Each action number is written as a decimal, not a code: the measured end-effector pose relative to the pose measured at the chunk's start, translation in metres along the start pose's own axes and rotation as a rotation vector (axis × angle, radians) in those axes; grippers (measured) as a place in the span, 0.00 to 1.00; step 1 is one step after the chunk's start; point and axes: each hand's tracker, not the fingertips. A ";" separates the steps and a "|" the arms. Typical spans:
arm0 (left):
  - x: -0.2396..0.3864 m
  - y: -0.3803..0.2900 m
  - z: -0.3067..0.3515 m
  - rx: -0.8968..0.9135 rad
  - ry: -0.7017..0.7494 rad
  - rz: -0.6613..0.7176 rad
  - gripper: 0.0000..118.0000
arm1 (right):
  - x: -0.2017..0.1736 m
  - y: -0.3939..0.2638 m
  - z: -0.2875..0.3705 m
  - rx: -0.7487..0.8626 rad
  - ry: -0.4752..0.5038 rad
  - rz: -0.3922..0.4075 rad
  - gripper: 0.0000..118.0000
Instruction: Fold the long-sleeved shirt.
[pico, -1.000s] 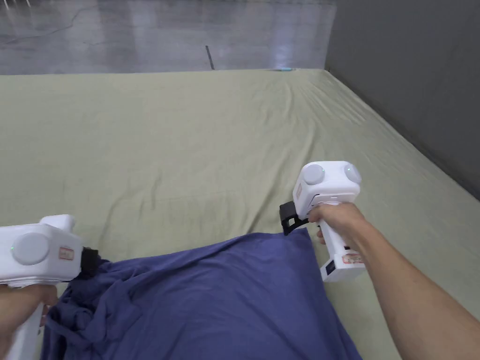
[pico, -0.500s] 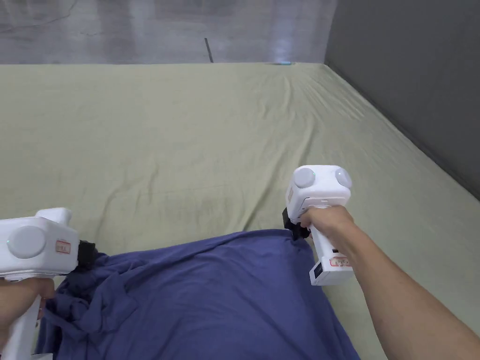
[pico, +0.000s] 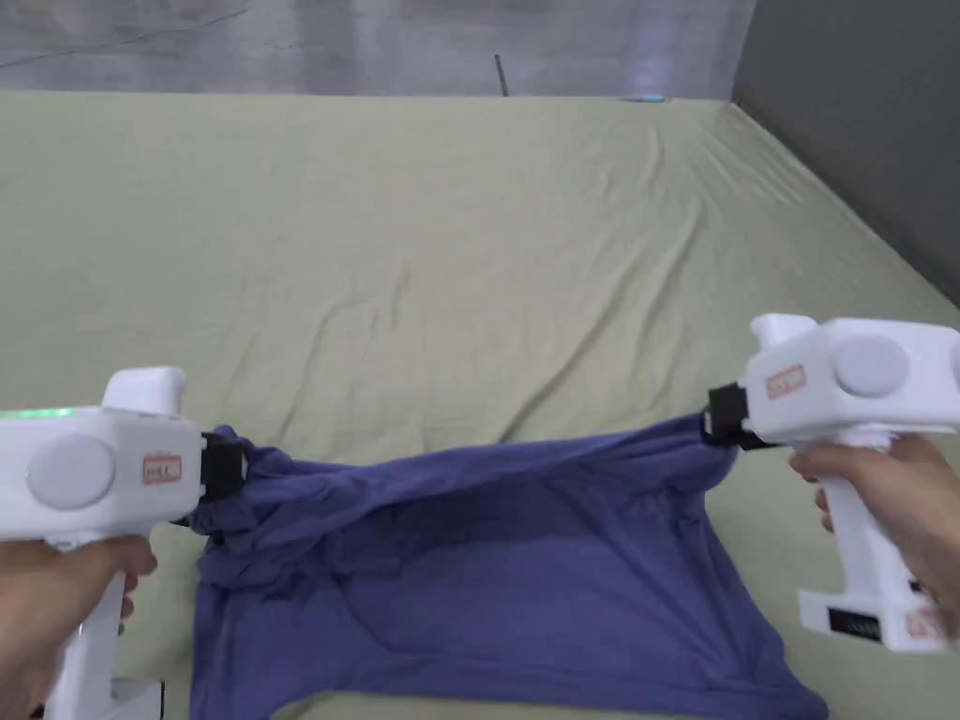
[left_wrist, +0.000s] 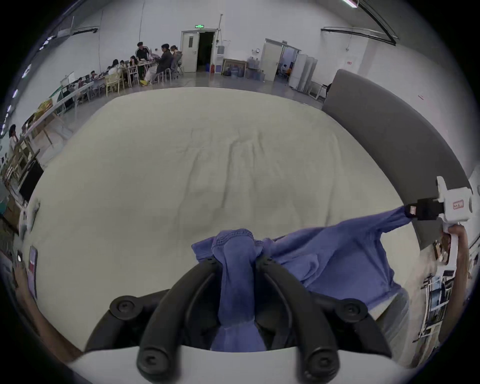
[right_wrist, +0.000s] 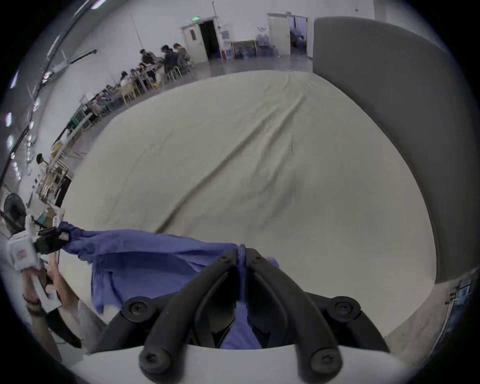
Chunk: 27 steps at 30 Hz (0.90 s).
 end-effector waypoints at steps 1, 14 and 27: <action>-0.002 -0.017 0.009 0.009 -0.003 0.019 0.15 | 0.001 -0.019 0.008 -0.003 0.010 0.001 0.06; -0.009 -0.133 0.009 -0.137 0.010 0.093 0.15 | 0.008 -0.149 -0.023 -0.253 -0.099 0.065 0.06; -0.017 -0.121 0.039 -0.062 -0.014 0.114 1.00 | 0.000 -0.130 0.001 -0.140 -0.131 0.066 0.97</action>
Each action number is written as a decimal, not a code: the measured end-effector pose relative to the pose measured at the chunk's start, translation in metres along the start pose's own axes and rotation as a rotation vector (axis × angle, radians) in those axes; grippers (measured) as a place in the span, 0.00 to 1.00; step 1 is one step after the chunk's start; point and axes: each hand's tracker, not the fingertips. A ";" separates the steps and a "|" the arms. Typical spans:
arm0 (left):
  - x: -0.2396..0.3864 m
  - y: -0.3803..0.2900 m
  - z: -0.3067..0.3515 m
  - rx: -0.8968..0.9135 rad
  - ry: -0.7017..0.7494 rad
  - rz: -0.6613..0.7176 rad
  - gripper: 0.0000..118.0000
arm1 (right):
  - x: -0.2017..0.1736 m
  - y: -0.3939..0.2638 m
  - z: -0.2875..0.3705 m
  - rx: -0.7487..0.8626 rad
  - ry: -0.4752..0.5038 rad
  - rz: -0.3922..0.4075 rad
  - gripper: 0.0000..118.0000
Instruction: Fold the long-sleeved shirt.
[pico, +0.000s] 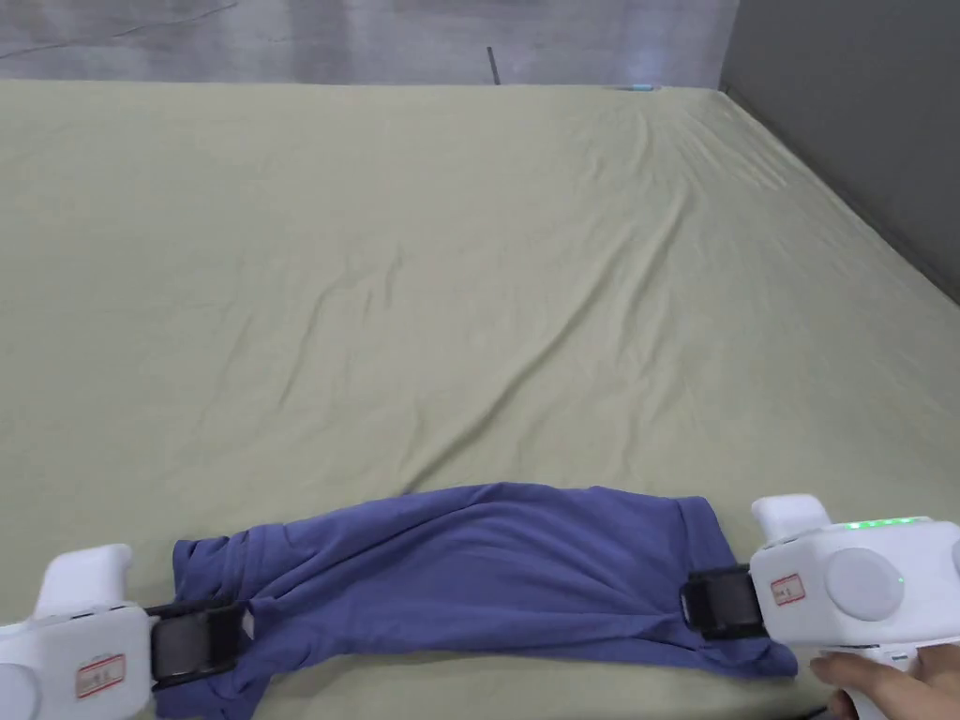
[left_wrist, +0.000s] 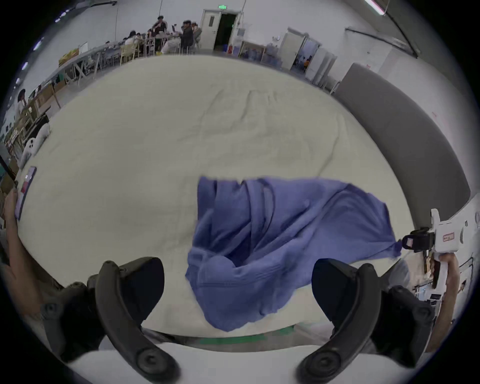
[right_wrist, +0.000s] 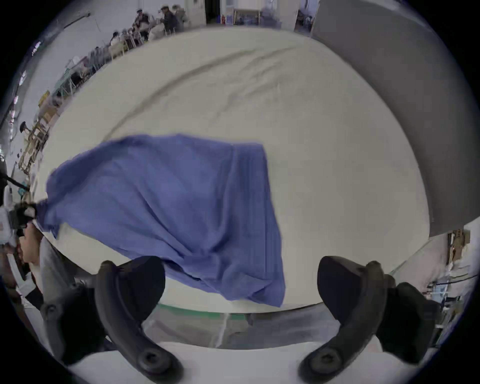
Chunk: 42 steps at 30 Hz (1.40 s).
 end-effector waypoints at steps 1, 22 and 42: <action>0.001 0.004 0.009 0.016 -0.007 0.013 1.00 | -0.001 0.003 0.014 0.044 0.028 -0.021 0.95; -0.092 0.021 -0.041 -0.036 -0.407 0.358 1.00 | -0.070 0.041 0.049 0.227 0.191 0.026 0.02; -0.055 0.016 -0.114 -0.072 -0.545 0.248 0.25 | -0.083 0.042 0.037 0.167 0.190 0.045 0.02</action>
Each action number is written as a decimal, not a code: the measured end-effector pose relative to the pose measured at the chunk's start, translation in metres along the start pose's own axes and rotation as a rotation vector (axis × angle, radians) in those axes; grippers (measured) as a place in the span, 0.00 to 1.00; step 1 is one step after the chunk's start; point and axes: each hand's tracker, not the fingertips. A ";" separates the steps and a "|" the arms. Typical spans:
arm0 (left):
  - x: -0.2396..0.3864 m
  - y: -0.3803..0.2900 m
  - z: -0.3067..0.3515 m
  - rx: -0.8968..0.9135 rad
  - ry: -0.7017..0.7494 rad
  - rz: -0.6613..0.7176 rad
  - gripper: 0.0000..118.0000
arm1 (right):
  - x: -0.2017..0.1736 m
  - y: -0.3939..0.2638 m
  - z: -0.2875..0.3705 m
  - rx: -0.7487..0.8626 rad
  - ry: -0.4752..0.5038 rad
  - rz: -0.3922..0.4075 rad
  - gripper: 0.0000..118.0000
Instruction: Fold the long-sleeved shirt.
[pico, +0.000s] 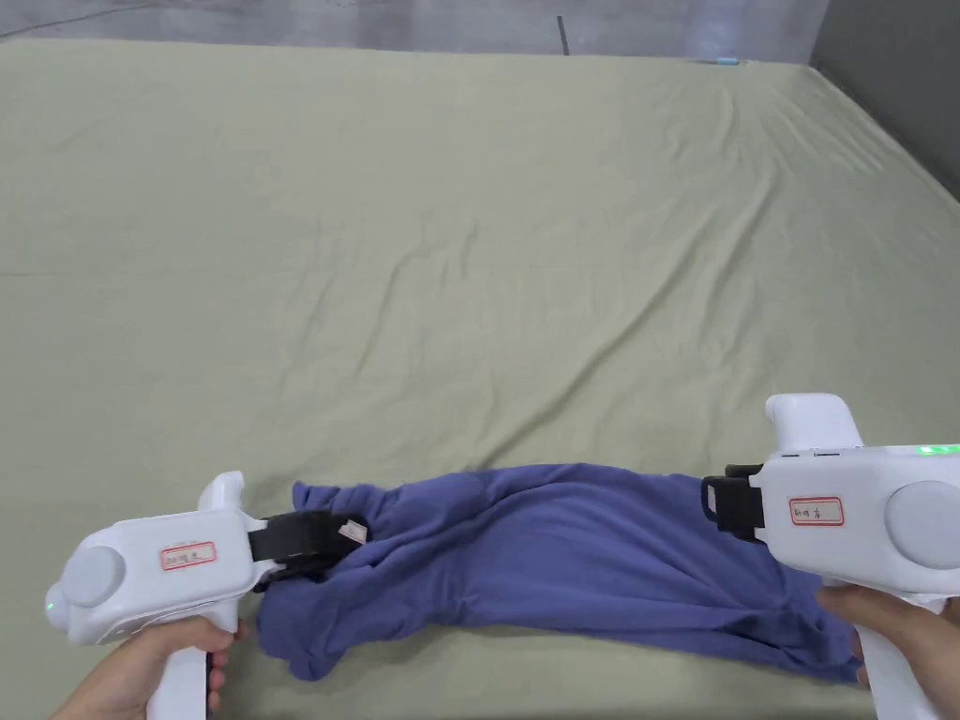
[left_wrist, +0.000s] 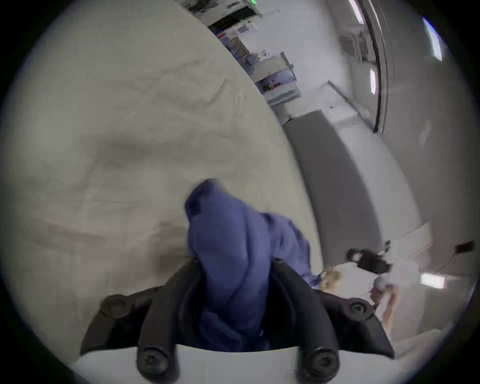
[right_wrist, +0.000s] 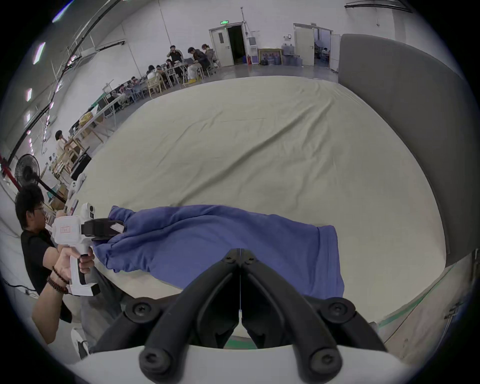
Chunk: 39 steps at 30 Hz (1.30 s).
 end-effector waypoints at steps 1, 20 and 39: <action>0.004 -0.003 -0.004 -0.031 -0.042 0.049 0.25 | 0.000 0.000 -0.001 -0.003 -0.002 0.001 0.02; -0.050 0.038 0.111 0.210 0.175 0.061 0.25 | -0.007 0.005 -0.002 -0.004 -0.006 0.012 0.02; 0.082 0.035 0.079 0.103 0.064 0.049 0.25 | -0.012 -0.001 -0.017 -0.024 0.024 0.010 0.02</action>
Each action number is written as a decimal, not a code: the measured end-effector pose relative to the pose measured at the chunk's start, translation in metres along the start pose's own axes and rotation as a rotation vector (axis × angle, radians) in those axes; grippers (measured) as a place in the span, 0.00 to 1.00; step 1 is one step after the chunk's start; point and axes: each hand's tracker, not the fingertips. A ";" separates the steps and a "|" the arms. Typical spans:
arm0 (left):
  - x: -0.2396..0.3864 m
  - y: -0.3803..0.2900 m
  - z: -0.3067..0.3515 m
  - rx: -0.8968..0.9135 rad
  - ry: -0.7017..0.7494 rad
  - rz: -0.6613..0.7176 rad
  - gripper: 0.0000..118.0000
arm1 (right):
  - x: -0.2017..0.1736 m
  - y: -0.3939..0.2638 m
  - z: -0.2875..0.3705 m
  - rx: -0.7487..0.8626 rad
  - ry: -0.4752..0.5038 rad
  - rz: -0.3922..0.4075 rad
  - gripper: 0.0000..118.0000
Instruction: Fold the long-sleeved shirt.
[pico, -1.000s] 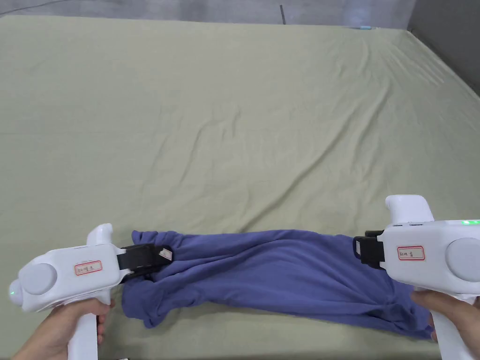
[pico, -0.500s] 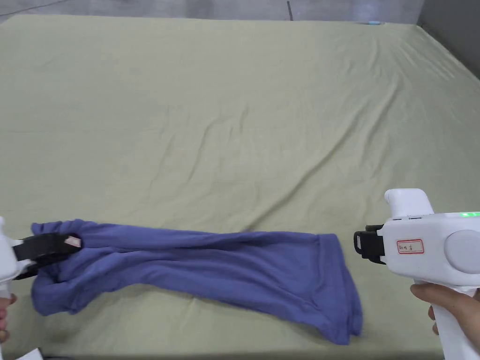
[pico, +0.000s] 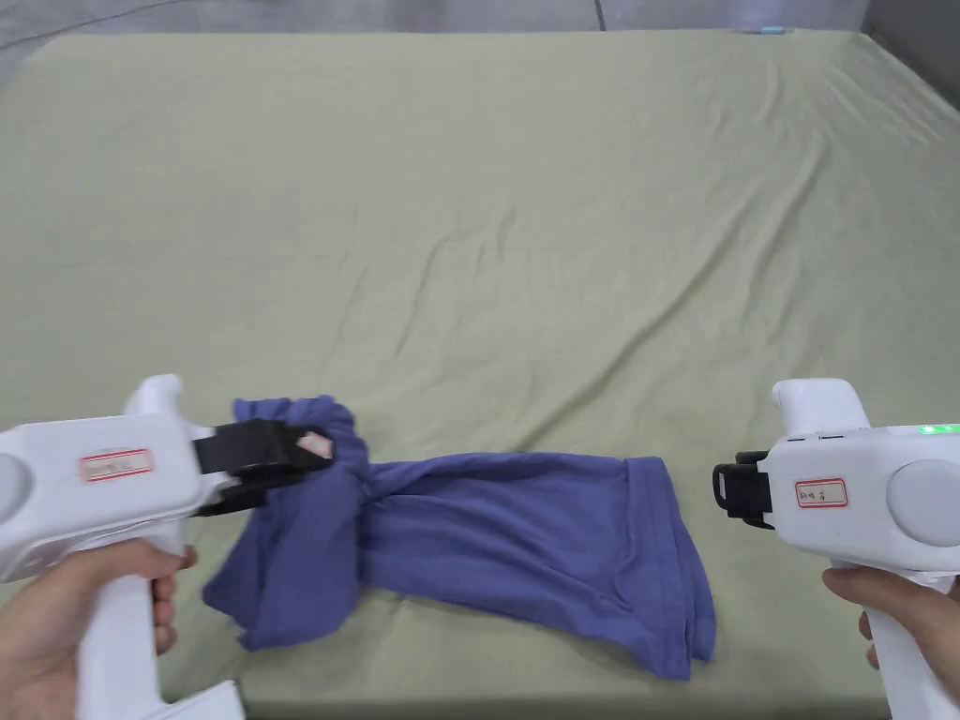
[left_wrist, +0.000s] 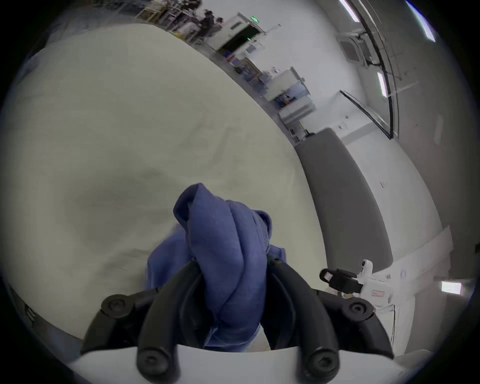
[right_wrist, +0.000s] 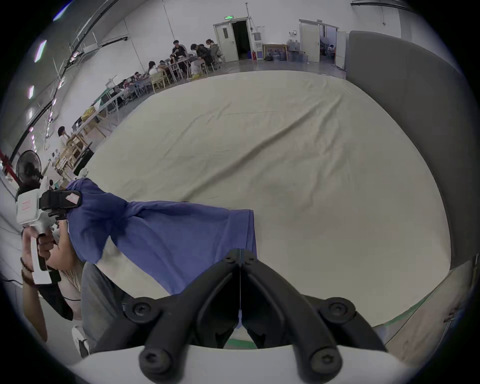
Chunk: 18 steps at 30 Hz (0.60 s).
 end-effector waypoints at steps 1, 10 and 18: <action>0.012 -0.004 -0.017 -0.027 -0.027 0.002 0.25 | 0.003 -0.002 0.002 0.003 -0.001 -0.005 0.02; 0.074 -0.051 -0.165 -0.262 0.022 -0.075 0.30 | 0.039 -0.016 0.027 0.028 -0.047 -0.072 0.03; 0.079 -0.048 -0.169 -0.285 -0.096 0.002 1.00 | 0.065 -0.030 0.037 0.028 -0.094 -0.129 0.02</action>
